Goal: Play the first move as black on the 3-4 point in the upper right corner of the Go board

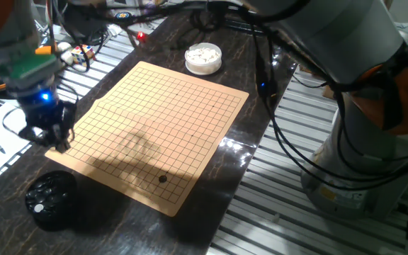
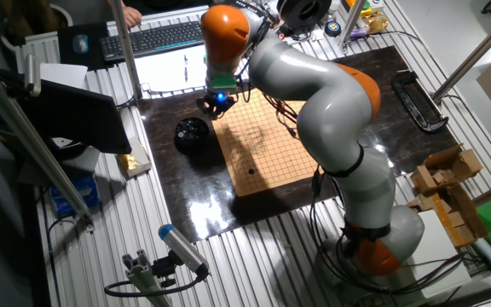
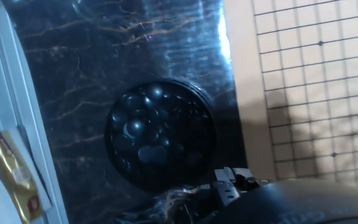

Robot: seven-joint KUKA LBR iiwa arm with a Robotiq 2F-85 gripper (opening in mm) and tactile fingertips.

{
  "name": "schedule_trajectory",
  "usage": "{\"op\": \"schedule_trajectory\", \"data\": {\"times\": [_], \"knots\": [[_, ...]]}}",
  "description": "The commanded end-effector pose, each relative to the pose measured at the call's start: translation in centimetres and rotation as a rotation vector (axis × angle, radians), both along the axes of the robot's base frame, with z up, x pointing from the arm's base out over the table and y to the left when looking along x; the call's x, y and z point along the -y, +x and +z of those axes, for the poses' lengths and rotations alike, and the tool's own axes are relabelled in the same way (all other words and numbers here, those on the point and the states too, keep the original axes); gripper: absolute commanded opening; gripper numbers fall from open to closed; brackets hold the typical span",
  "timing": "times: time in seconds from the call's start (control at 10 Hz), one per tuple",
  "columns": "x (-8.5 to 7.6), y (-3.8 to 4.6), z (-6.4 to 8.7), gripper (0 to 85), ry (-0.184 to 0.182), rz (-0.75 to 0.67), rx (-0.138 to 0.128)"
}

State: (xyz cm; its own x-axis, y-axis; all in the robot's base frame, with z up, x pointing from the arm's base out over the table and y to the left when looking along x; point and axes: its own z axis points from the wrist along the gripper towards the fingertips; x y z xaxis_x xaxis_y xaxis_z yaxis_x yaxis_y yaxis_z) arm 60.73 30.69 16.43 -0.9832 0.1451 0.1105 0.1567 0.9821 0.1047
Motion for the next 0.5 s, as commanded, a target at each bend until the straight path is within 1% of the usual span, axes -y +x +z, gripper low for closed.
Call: {"op": "schedule_trajectory", "data": {"times": [0.0, 0.1, 0.3, 0.4], "knots": [[-0.33, 0.18, -0.79, 0.7, 0.001, -0.004, 0.010], [-0.47, 0.26, -1.09, 0.7, 0.000, -0.007, 0.022], [-0.47, 0.26, -1.09, 0.7, -0.012, 0.020, 0.021], [-0.47, 0.26, -1.09, 0.7, -0.015, 0.050, -0.016]]}}
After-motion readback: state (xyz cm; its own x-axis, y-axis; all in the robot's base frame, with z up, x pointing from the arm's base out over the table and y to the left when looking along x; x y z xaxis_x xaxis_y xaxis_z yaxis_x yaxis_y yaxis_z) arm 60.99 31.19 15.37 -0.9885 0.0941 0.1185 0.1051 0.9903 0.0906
